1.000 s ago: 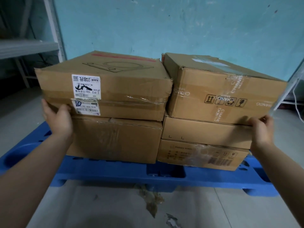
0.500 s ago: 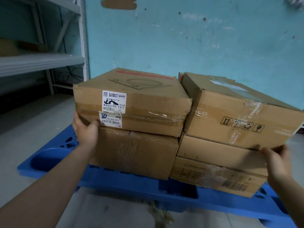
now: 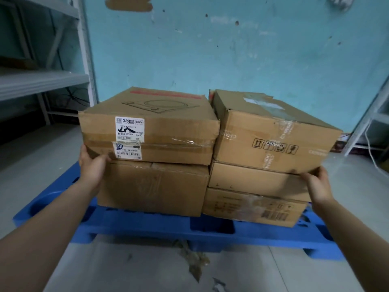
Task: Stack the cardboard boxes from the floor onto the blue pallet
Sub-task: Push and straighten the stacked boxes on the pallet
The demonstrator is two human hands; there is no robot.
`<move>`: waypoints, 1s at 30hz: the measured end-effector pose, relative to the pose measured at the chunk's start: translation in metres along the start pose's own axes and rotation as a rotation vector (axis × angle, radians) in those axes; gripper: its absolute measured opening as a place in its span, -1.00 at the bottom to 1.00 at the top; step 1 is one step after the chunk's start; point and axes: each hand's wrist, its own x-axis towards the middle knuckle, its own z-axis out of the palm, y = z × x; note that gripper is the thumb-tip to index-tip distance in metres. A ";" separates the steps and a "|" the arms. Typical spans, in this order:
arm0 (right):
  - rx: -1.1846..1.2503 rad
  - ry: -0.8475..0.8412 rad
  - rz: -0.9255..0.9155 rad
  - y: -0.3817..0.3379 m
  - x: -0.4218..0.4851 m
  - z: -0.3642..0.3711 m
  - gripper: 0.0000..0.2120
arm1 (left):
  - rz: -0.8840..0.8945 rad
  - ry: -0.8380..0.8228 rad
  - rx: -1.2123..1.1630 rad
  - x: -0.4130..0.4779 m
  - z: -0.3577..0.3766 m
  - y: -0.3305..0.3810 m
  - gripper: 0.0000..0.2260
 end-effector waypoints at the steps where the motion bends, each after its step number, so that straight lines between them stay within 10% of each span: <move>1: -0.001 -0.006 0.010 -0.002 -0.002 -0.002 -0.49 | -0.013 -0.010 -0.020 -0.001 0.000 0.002 -0.36; 7: -0.186 0.332 -0.013 -0.015 -0.056 0.051 -0.53 | -0.035 -0.035 -0.107 -0.010 -0.004 0.013 -0.40; 13: -0.127 -0.350 -0.207 -0.057 -0.139 0.181 -0.71 | -0.031 -0.017 -0.112 -0.011 -0.001 0.014 -0.34; 30: 0.009 -0.199 -0.060 -0.057 -0.144 0.247 -0.25 | 0.012 0.047 -0.140 0.003 -0.001 0.005 -0.35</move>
